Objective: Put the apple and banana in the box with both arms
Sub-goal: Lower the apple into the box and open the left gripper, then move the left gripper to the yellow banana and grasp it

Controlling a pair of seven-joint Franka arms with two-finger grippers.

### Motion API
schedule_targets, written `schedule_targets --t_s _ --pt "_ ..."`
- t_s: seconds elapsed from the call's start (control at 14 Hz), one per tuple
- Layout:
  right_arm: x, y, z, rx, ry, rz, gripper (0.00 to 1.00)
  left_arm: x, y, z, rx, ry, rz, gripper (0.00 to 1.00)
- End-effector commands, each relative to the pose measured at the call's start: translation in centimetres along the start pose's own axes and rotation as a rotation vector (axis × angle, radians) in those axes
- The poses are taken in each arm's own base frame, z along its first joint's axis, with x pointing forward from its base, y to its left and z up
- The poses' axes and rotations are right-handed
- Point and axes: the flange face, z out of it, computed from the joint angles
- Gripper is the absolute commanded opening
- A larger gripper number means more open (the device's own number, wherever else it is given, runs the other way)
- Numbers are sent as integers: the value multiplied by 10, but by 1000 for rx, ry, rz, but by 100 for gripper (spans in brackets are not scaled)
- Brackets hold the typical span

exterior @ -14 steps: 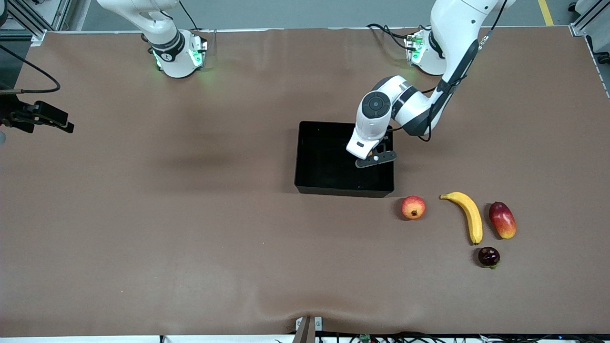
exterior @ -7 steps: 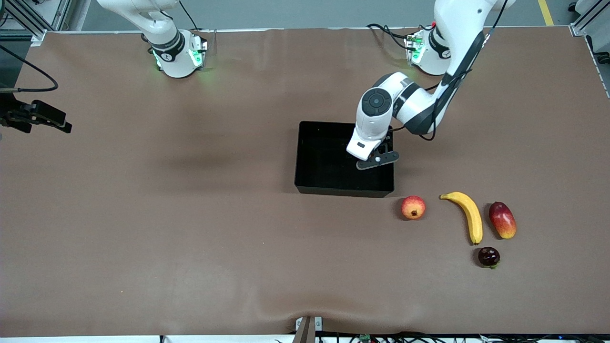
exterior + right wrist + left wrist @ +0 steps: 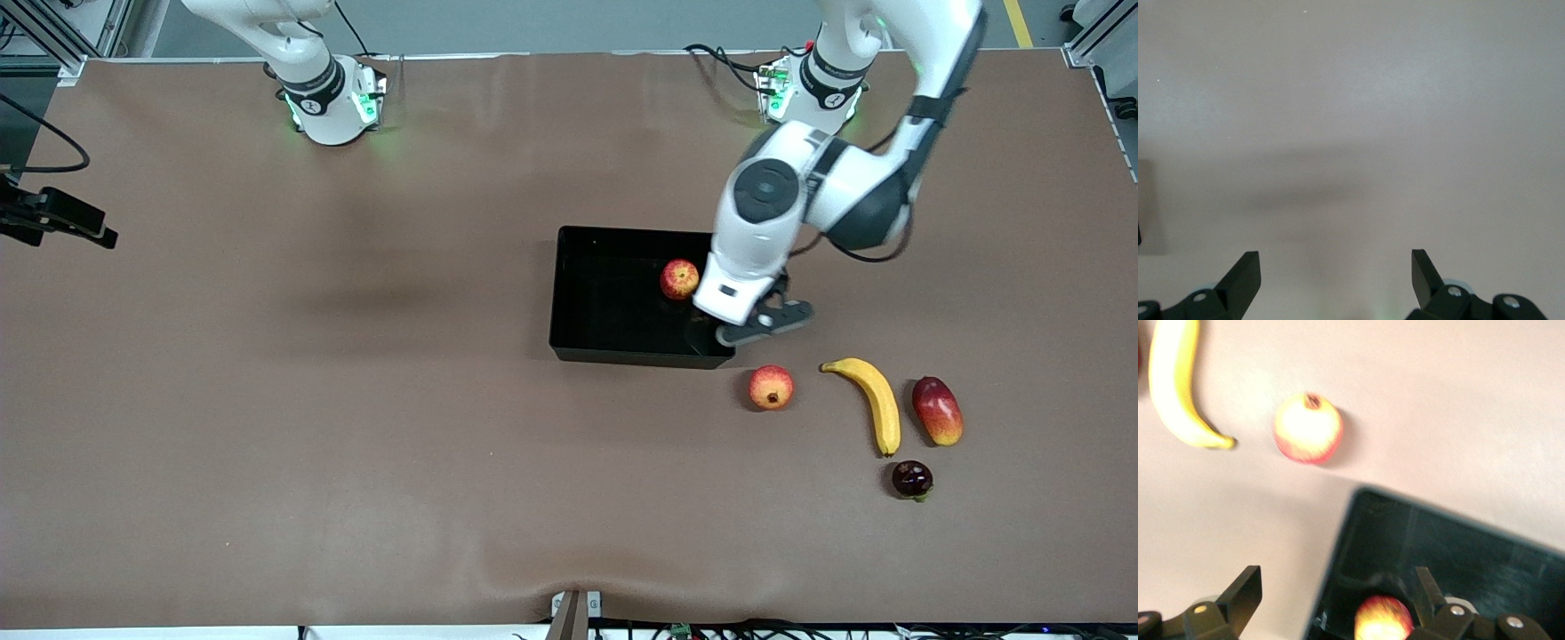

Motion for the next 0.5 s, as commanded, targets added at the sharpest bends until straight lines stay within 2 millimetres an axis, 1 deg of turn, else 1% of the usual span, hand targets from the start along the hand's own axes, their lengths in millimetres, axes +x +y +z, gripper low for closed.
schedule_targets --t_s 0.0,0.14,0.29,0.43 --pt "0 -2 -6 -10 1 1 100 39 -44 7 19 -16 28 100" --pt "0 -6 -9 -18 8 -7 100 75 -101 25 25 -48 68 100" --pt "-1 -6 -25 -23 37 -5 100 107 -154 53 15 -77 56 100" --pt "-1 -7 -27 -20 39 -7 100 123 -178 79 -3 -81 29 100"
